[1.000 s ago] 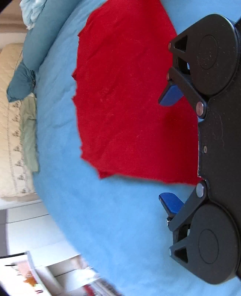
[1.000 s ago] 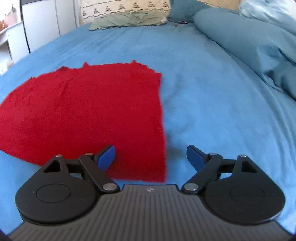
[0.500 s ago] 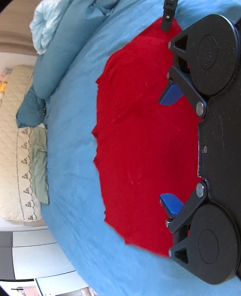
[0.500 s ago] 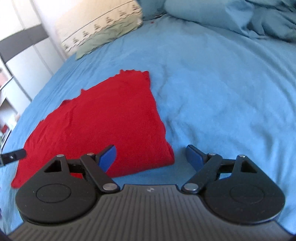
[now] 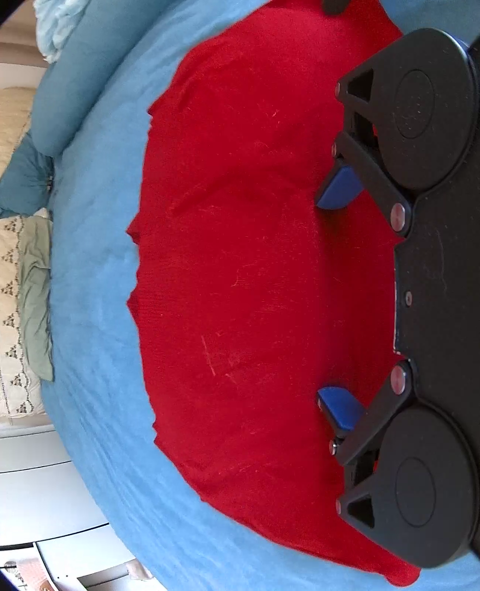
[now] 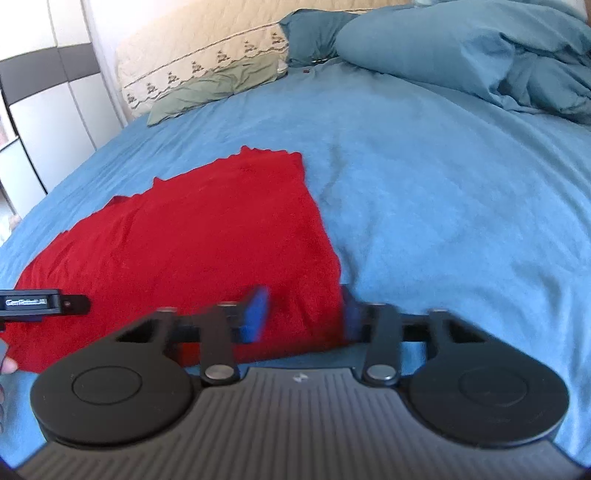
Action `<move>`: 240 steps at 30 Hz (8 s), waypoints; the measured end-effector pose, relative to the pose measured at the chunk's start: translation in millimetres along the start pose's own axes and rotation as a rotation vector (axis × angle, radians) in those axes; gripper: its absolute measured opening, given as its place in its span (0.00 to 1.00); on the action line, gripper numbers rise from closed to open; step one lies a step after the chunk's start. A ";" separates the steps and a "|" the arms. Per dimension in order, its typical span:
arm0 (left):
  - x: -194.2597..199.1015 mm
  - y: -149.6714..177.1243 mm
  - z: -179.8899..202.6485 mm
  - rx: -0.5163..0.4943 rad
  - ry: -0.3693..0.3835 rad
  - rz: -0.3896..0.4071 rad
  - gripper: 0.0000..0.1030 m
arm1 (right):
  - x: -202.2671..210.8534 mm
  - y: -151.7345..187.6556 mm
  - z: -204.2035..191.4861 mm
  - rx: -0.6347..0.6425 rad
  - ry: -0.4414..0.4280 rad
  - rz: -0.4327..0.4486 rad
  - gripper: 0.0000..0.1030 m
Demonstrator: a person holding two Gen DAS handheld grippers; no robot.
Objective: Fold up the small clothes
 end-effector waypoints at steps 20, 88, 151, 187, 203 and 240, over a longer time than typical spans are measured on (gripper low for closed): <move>98.4 51.8 -204.9 0.142 -0.028 -0.001 0.91 | 5.6 -8.4 -354.2 0.395 -0.625 -0.216 0.22; -5.1 -49.7 -213.7 0.259 0.360 -0.177 0.82 | -94.2 -49.9 -178.6 -0.086 -0.398 -0.415 1.00; 172.2 101.0 -79.2 0.029 0.123 0.062 0.79 | 126.1 26.8 -21.1 0.143 -0.175 -0.079 0.90; 430.2 212.6 -57.4 -0.060 0.010 0.210 1.00 | 415.6 113.1 -69.3 0.259 0.052 -0.110 1.00; 434.1 213.8 -61.6 -0.054 0.005 0.239 1.00 | 410.6 119.7 -75.4 0.266 0.054 -0.135 1.00; 441.0 211.8 -59.7 -0.075 0.005 0.272 1.00 | 411.0 125.0 -80.9 0.231 0.053 -0.137 1.00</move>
Point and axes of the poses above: each gripper's, at about its wrist camera, not at the fingertips, and x roughly against the way its jaws point, z to its right, y to its underside, the point moved 6 cm from there along -x, roughly the way its jaws point, and after that the axes turned 1 degree about x, right-handed, at the moved point
